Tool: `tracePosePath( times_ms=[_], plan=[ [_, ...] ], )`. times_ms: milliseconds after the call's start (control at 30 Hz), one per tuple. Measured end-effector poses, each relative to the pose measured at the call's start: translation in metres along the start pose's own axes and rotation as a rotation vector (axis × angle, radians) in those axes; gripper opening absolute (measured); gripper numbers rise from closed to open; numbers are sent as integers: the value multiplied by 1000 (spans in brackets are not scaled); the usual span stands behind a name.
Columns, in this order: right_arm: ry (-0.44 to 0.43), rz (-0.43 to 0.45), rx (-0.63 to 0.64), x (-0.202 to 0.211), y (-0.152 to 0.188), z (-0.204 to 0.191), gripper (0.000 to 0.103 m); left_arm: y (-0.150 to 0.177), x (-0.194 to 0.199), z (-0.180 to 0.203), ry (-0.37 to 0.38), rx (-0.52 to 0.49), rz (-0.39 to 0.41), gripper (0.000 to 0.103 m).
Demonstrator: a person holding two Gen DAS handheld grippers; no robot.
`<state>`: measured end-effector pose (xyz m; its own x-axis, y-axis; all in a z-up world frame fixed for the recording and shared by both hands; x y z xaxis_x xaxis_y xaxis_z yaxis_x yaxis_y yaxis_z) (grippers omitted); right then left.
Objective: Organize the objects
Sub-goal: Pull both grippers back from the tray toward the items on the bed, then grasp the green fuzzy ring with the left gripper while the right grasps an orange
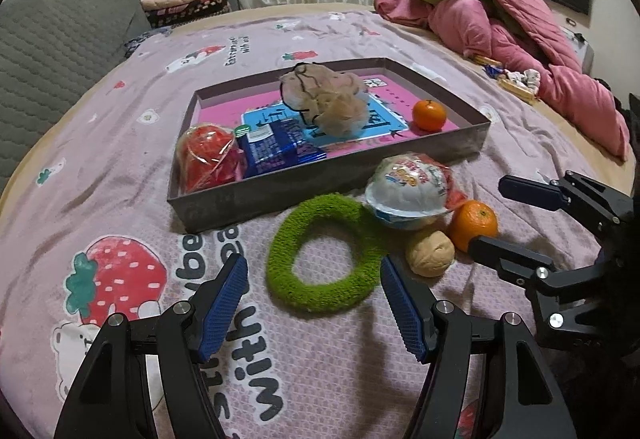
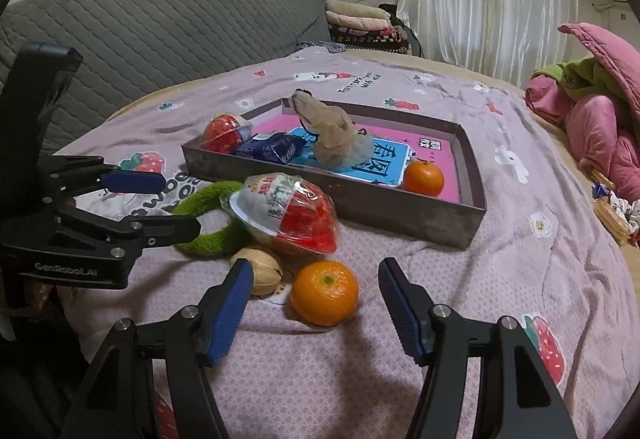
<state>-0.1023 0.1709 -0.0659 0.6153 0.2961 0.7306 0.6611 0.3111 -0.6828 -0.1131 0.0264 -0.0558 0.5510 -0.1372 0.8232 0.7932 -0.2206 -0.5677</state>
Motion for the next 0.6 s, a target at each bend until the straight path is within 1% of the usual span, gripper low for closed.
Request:
tracePosePath(
  times_ms=[200, 600],
  plan=[
    [12, -23, -2, -5, 3, 4, 65, 1, -1, 6, 12, -22, -4, 71],
    [13, -63, -6, -12, 7, 5, 65, 4, -12, 13, -2, -46, -29, 71]
  ],
)
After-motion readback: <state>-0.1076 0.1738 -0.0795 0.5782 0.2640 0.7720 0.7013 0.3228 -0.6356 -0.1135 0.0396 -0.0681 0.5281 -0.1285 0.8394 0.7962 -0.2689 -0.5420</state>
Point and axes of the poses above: each gripper's, at about its wrist camera, not at the fingertips, and x roughly against the way its jaws point, z to its right, y to its underside, the point moved 4 cm from there along -x, roughly the way its jaws point, and after that the axes turned 7 degrees about -z, right-handed, at the moved point
